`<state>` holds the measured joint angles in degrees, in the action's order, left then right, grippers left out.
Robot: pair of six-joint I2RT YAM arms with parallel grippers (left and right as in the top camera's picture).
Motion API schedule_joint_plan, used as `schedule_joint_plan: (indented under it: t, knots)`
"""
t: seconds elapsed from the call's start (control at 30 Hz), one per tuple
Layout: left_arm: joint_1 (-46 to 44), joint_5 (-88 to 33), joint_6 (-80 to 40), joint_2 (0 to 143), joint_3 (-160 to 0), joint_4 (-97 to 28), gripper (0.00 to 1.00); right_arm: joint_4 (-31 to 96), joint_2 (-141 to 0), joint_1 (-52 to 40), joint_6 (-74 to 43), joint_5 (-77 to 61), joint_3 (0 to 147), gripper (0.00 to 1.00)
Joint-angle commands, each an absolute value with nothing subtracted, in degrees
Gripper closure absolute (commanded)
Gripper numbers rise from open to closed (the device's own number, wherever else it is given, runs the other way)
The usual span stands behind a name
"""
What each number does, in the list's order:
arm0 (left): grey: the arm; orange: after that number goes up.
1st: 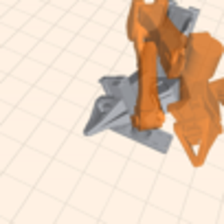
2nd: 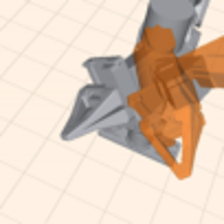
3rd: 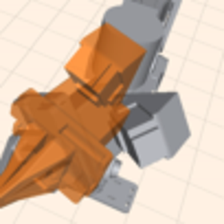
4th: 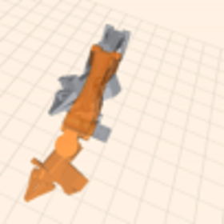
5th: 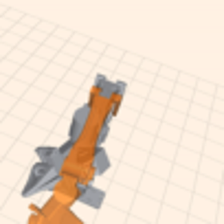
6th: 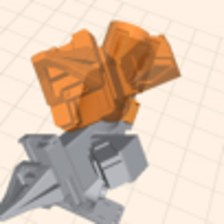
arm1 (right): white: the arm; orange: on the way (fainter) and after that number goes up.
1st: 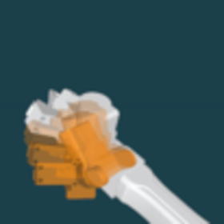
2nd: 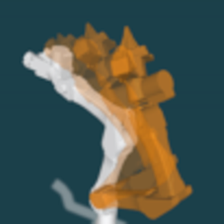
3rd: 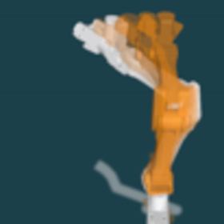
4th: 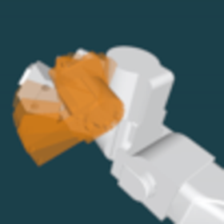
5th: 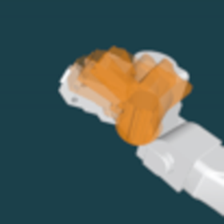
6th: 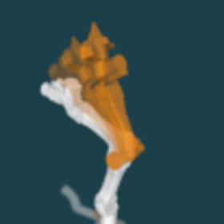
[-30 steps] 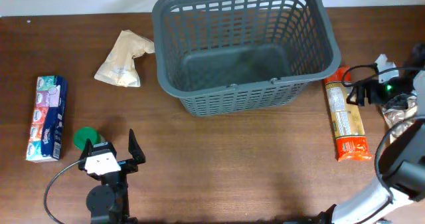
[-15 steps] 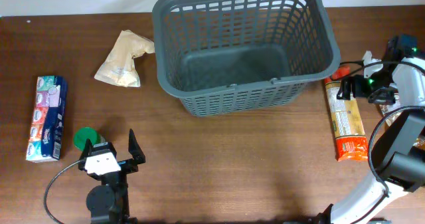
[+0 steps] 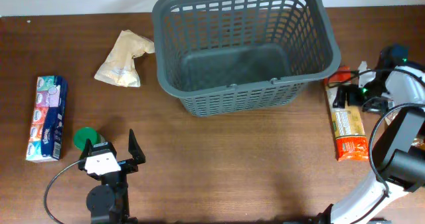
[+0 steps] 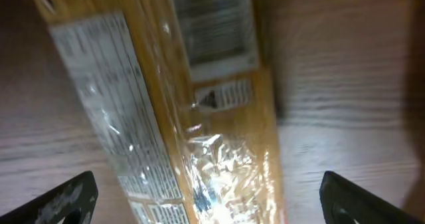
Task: Pack container
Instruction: 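Move the right gripper down onto the spaghetti package and grasp it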
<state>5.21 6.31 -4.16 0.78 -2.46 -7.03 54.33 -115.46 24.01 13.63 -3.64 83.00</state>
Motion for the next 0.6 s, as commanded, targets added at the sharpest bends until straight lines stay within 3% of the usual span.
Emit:
schedule_joint_plan:
  t: [0.0, 0.57]
  knots:
    - [5.45, 6.92, -4.73, 0.34, -1.87, -6.85, 0.01, 53.01, -115.83, 23.97, 13.15, -2.74, 80.82, 0.01]
    - [5.45, 6.92, -4.73, 0.34, -1.87, -6.85, 0.01, 49.98, -115.87, 24.03, 13.02, -3.75, 77.45, 0.01]
